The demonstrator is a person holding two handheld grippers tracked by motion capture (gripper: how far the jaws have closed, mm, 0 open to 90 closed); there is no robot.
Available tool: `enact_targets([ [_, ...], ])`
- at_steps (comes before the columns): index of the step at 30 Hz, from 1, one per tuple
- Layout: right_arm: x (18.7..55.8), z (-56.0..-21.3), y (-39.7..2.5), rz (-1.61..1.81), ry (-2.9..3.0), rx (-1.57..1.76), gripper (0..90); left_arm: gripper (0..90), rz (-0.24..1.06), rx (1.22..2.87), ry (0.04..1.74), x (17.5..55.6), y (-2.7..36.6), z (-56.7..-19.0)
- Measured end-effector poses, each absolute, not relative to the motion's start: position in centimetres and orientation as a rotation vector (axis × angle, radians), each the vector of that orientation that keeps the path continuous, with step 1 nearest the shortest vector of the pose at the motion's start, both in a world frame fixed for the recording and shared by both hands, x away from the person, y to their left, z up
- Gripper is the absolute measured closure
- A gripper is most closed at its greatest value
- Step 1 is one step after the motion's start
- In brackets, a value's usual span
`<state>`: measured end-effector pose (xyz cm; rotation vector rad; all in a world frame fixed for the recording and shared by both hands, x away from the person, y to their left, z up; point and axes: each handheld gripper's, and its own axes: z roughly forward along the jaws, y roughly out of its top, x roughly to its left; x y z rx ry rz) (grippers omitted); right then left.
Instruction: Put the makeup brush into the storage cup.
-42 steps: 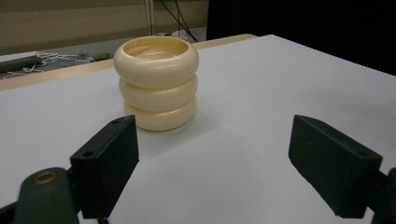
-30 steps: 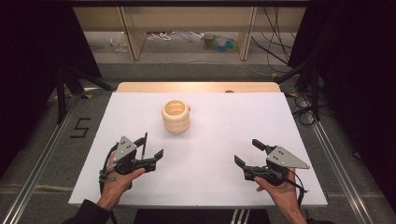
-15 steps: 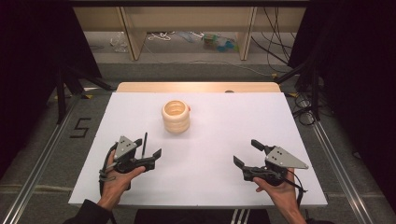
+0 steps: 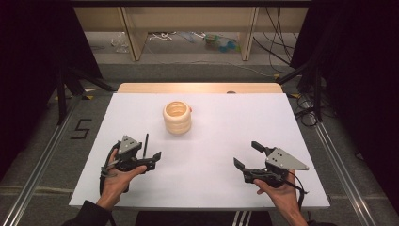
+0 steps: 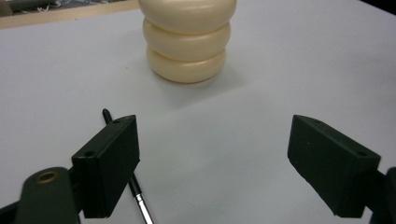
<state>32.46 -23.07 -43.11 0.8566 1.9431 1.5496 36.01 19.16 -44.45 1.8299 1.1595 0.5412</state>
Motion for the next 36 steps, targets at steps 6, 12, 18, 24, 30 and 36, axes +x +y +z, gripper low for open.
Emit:
enact_targets([
  [6,32.5,-43.1,-23.0,1.55,1.948,0.843,15.4,19.9,0.546,1.92,1.188,37.1,19.4,-44.1],
  [12,32.5,-43.1,-23.0,1.549,1.948,0.831,15.4,19.8,0.476,2.039,1.218,38.5,19.6,-44.3],
  [18,32.5,-43.1,-22.9,1.56,1.966,0.848,15.4,20.0,0.43,2.074,1.287,40.0,20.2,-45.0],
  [24,32.5,-43.2,-22.9,1.561,1.972,0.842,15.4,21.7,0.396,2.151,1.295,41.3,20.4,-45.4],
  [30,32.5,-43.3,-22.7,1.583,1.967,0.842,15.5,21.9,0.378,2.227,1.291,42.2,20.3,-44.9],
  [36,32.5,-43.3,-22.6,1.584,1.968,0.836,15.7,22.7,0.312,2.287,1.33,43.0,20.4,-45.1],
])
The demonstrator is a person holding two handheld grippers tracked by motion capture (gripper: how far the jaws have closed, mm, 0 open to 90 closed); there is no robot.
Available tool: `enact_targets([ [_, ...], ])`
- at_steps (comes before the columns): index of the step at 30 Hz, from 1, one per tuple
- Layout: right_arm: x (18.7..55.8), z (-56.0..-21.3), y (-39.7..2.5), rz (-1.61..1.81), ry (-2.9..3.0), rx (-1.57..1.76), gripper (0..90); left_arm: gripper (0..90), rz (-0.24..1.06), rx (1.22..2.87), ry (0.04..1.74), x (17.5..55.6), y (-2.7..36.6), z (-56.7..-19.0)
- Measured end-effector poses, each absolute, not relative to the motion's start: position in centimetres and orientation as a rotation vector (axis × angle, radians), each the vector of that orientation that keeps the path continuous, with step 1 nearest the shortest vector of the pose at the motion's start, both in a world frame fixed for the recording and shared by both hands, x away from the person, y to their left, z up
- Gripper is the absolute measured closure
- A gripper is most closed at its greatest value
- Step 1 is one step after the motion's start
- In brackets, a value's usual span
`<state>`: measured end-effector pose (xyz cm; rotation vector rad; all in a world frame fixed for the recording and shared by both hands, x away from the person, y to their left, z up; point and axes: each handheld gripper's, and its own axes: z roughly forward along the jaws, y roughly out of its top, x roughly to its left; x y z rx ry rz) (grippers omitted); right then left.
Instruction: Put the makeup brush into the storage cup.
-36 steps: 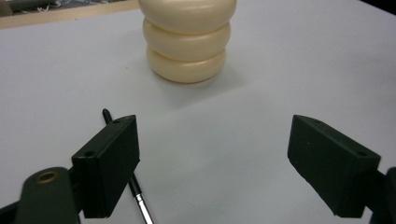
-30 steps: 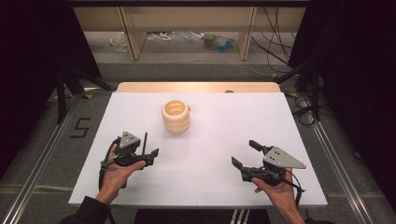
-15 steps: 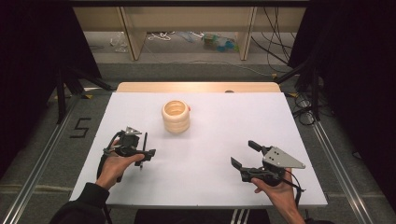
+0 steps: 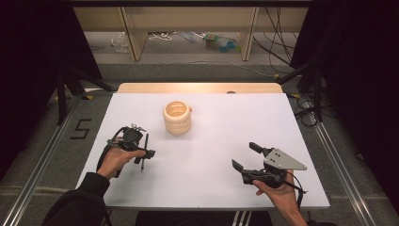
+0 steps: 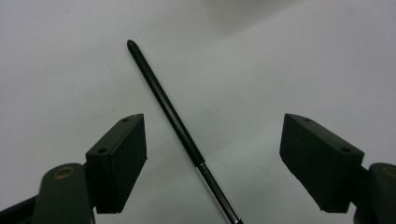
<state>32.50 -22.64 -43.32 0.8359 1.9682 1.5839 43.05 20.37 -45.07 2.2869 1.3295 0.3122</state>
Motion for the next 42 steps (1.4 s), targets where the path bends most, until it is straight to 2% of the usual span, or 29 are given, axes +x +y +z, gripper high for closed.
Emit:
enact_targets([
  [19,32.7,-43.3,-22.7,1.55,1.963,0.808,15.9,25.8,0.273,2.417,1.353,44.6,20.0,-45.1],
  [29,32.6,-43.3,-22.7,1.556,1.97,0.807,16.0,33.5,0.245,2.441,1.37,45.1,20.0,-45.5],
  [33,32.7,-43.3,-22.7,1.553,1.97,0.796,16.1,35.5,0.225,2.427,1.425,45.1,19.9,-45.7],
  [42,32.7,-43.3,-22.7,1.555,1.965,0.798,16.2,41.2,0.231,2.451,1.385,45.5,20.1,-45.6],
])
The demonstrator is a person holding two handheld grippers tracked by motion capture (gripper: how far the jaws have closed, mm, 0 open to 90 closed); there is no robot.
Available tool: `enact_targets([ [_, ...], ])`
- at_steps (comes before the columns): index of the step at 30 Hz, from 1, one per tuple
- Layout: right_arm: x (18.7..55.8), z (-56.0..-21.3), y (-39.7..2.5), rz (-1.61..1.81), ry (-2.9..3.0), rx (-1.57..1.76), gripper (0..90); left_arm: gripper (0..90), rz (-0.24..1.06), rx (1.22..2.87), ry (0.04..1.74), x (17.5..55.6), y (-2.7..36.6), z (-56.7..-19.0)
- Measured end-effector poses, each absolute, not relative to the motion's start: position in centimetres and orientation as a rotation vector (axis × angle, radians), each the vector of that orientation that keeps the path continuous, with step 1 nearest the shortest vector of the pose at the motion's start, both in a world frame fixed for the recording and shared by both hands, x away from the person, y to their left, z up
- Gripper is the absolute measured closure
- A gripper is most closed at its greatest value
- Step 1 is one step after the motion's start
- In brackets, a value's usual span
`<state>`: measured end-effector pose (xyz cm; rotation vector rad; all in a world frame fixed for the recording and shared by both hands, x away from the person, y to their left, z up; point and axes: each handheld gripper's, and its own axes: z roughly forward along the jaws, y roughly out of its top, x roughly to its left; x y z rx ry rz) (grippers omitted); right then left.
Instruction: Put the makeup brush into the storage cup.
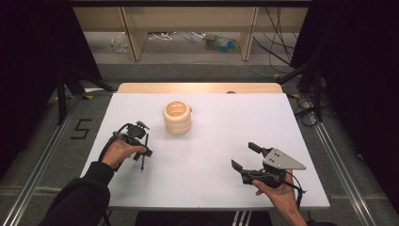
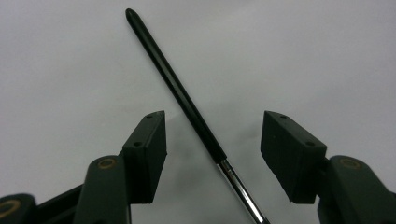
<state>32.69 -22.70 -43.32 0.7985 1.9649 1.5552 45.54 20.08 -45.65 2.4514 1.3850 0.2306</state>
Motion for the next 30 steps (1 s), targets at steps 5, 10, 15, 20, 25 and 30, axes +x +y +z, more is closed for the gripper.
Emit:
enact_targets([
  [5,32.5,-43.3,-22.7,1.559,1.988,0.827,16.2,43.9,0.207,2.457,1.401,45.6,19.8,-45.8],
  [10,32.7,-43.3,-22.7,1.552,1.973,0.797,16.2,47.4,0.181,2.451,1.44,45.6,19.8,-46.1],
  [15,32.5,-43.3,-22.6,1.567,1.99,0.827,16.2,50.5,0.17,2.443,1.457,45.6,19.6,-46.3],
  [20,32.5,-43.3,-22.6,1.553,1.993,0.831,16.2,55.9,0.164,2.468,1.432,45.9,19.9,-46.4],
  [25,32.6,-43.3,-22.7,1.548,1.98,0.803,16.2,61.4,0.177,2.498,1.403,46.2,20.2,-46.4],
  [30,32.6,-43.3,-22.7,1.548,1.981,0.801,16.2,67.2,0.151,2.479,1.431,46.1,20.2,-46.4],
])
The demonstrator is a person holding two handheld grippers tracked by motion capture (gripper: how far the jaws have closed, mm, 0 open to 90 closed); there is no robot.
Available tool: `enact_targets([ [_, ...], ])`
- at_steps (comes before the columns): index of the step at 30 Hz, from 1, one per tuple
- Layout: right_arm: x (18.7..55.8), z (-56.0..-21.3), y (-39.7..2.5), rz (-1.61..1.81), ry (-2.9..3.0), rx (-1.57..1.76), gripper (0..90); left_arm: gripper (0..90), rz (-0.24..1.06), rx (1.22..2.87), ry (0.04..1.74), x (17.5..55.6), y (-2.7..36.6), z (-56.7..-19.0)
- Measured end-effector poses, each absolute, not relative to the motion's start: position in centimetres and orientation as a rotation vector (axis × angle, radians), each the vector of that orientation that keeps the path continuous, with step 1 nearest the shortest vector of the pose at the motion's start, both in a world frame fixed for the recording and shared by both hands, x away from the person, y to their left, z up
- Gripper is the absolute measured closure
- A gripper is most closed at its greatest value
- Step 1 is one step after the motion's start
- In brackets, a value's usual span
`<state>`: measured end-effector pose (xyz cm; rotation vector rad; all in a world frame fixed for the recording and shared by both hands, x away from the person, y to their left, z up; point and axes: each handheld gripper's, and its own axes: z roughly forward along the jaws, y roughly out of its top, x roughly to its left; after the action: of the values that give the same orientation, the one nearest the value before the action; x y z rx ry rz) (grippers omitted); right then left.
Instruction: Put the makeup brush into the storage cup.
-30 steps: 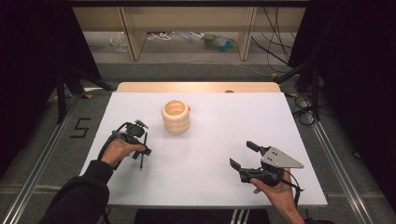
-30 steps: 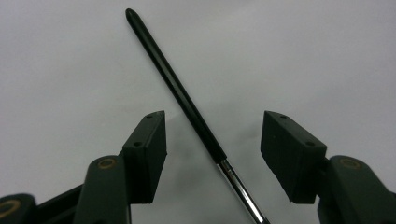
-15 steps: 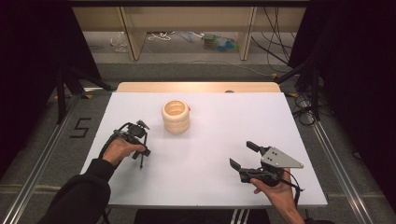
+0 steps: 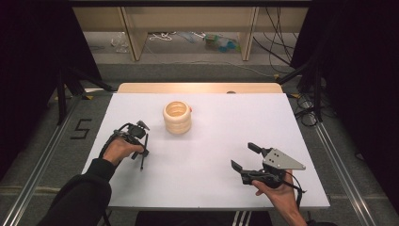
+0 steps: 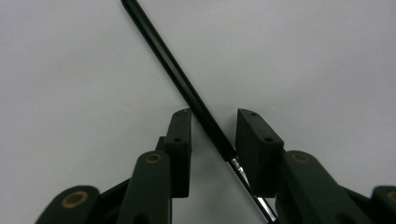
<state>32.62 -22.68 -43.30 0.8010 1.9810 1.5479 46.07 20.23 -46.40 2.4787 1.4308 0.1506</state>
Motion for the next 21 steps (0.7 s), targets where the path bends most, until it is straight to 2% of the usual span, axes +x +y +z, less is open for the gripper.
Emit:
enact_targets([
  [10,32.62,-43.31,-22.69,1.547,1.982,0.8,16.2,76.4,0.156,2.533,1.387,46.04,20.05,-46.29],
  [21,32.62,-43.29,-22.66,1.552,1.983,0.796,16.2,79.6,0.154,2.593,1.363,46.16,19.91,-46.16],
])
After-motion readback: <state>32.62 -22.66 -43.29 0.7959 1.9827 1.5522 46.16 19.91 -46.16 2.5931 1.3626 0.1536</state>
